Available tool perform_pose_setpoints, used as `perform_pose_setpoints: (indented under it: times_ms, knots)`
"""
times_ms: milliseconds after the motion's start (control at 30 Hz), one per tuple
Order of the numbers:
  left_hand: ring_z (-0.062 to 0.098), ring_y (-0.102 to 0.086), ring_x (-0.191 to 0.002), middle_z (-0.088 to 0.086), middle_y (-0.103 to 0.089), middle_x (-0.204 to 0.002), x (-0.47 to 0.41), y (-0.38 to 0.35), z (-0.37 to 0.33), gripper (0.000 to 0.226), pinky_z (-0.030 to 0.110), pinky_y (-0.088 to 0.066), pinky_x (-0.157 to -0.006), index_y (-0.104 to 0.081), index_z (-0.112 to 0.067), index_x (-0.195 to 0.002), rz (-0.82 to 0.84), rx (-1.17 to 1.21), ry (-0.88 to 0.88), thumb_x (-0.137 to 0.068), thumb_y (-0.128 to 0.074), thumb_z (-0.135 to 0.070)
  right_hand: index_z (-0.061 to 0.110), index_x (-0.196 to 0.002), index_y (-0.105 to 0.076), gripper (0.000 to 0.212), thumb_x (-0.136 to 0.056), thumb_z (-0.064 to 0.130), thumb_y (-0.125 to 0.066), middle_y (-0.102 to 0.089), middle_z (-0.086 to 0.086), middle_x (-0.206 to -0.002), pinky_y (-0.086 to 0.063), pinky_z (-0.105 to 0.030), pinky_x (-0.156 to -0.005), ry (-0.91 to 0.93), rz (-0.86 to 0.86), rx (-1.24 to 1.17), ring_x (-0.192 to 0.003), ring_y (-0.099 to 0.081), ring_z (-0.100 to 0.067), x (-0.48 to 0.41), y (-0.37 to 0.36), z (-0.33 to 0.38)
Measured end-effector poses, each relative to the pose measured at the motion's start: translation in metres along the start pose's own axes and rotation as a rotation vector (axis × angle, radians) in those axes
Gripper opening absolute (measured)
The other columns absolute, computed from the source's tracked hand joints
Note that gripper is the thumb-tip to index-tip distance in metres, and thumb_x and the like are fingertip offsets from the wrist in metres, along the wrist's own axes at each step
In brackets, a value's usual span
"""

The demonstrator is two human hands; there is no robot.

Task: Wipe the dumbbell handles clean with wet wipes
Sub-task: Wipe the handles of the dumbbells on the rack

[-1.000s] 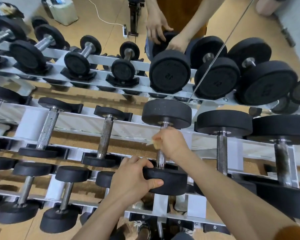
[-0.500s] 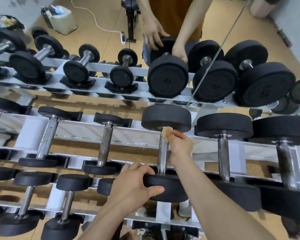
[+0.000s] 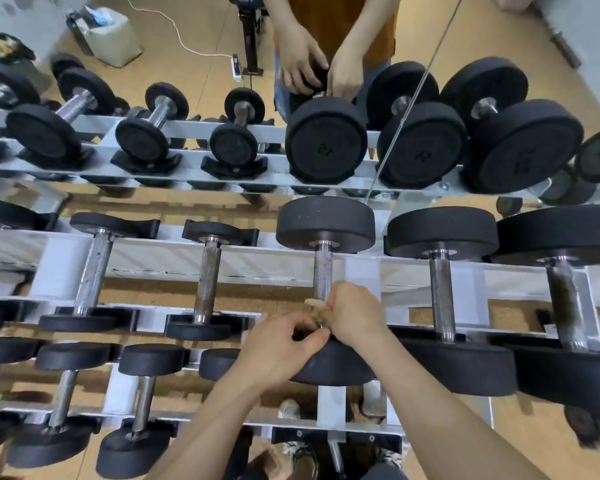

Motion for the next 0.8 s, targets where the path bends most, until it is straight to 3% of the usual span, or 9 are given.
perform_pose_setpoints:
  times_ms: [67, 167, 233, 333, 433, 567, 667, 733, 800]
  knots:
    - [0.002, -0.058, -0.087, -0.021, -0.067, -0.084, 0.002, 0.0, 0.001, 0.024, 0.026, -0.044, -0.076, -0.067, -0.033, -0.084, -0.024, 0.081, 0.009, -0.088, -0.055, -0.054, 0.014, -0.084, -0.061, 0.016, -0.087, 0.03, -0.06, -0.063, -0.006, -0.086, -0.044, -0.03, -0.067, 0.034, 0.148, 0.0, -0.086, -0.061, -0.026, 0.005, -0.001, -0.002]
    - [0.01, -0.059, -0.09, -0.019, -0.063, -0.079, 0.005, -0.001, 0.003, 0.021, 0.033, -0.046, -0.08, -0.062, -0.041, -0.078, -0.019, 0.082, -0.011, -0.093, -0.05, -0.051, 0.015, -0.061, -0.059, 0.041, -0.086, 0.046, -0.064, -0.052, 0.002, -0.058, -0.038, -0.027, -0.055, 0.087, 0.354, -0.163, -0.059, -0.049, -0.014, 0.009, 0.009, -0.011]
    - [0.008, -0.06, -0.091, -0.019, -0.066, -0.083, 0.004, 0.0, 0.007, 0.021, 0.032, -0.046, -0.081, -0.066, -0.039, -0.082, -0.044, 0.132, 0.02, -0.095, -0.05, -0.042, 0.02, -0.066, -0.071, 0.028, -0.087, 0.038, -0.067, -0.063, 0.009, -0.062, -0.047, -0.024, -0.063, 0.134, 0.424, -0.292, -0.064, -0.056, -0.009, 0.015, 0.011, -0.01]
    - [0.003, -0.063, -0.091, -0.019, -0.07, -0.089, -0.008, 0.004, 0.02, 0.008, 0.029, -0.049, -0.086, -0.07, -0.033, -0.088, -0.06, 0.265, 0.154, -0.09, -0.062, -0.033, 0.022, -0.088, -0.079, 0.008, -0.085, 0.023, -0.072, -0.072, 0.013, -0.08, -0.052, -0.027, -0.088, 0.189, 0.362, -0.36, -0.086, -0.065, -0.009, 0.013, 0.001, 0.005]
    - [0.006, -0.065, -0.089, -0.012, -0.071, -0.089, -0.027, 0.0, 0.019, 0.011, 0.035, -0.052, -0.089, -0.068, -0.029, -0.086, 0.067, 0.282, 0.198, -0.079, -0.076, -0.034, 0.024, -0.081, -0.078, 0.003, -0.08, 0.022, -0.076, -0.064, 0.013, -0.072, -0.05, -0.023, -0.081, 0.158, 0.267, -0.277, -0.079, -0.061, -0.008, 0.006, 0.0, 0.003]
    - [0.013, -0.064, -0.082, -0.007, -0.07, -0.083, -0.049, -0.003, 0.002, 0.025, 0.033, -0.053, -0.079, -0.068, -0.021, -0.078, 0.123, -0.005, 0.192, -0.07, -0.083, -0.039, 0.024, -0.067, -0.067, 0.019, -0.076, 0.008, -0.069, -0.063, 0.01, -0.07, -0.049, -0.022, -0.069, -0.036, 0.164, -0.257, -0.074, -0.061, -0.013, -0.002, -0.001, -0.043]
    - [0.013, -0.065, -0.079, -0.006, -0.071, -0.079, -0.056, -0.003, -0.005, 0.021, 0.028, -0.051, -0.072, -0.073, -0.02, -0.076, 0.122, -0.17, 0.184, -0.072, -0.081, -0.039, 0.017, -0.072, -0.063, 0.026, -0.076, -0.009, -0.063, -0.064, -0.002, -0.071, -0.05, -0.026, -0.066, -0.14, 0.171, -0.619, -0.067, -0.059, -0.017, -0.006, -0.012, -0.045]
    - [0.012, -0.064, -0.076, -0.007, -0.071, -0.075, -0.055, -0.003, -0.001, 0.019, 0.028, -0.051, -0.069, -0.072, -0.02, -0.072, 0.098, -0.127, 0.19, -0.074, -0.079, -0.037, 0.013, -0.075, -0.063, 0.023, -0.076, -0.01, -0.059, -0.065, -0.006, -0.073, -0.05, -0.031, -0.069, -0.128, 0.193, -0.707, -0.066, -0.058, -0.018, -0.012, -0.02, -0.04]
    - [0.011, -0.064, -0.077, -0.009, -0.07, -0.073, -0.049, -0.002, 0.005, 0.016, 0.032, -0.053, -0.075, -0.07, -0.022, -0.069, 0.069, 0.008, 0.174, -0.078, -0.075, -0.035, 0.009, -0.077, -0.069, 0.009, -0.075, 0.001, -0.065, -0.068, -0.005, -0.074, -0.05, -0.031, -0.072, -0.067, 0.253, -0.567, -0.071, -0.061, -0.017, -0.015, -0.023, -0.04]
Point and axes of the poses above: each hand's wrist, its own x-axis away from the middle knuckle, its own y-axis out of the back of the hand, z = x × y, the point moved 5 cm from there along -x, towards the middle knuckle
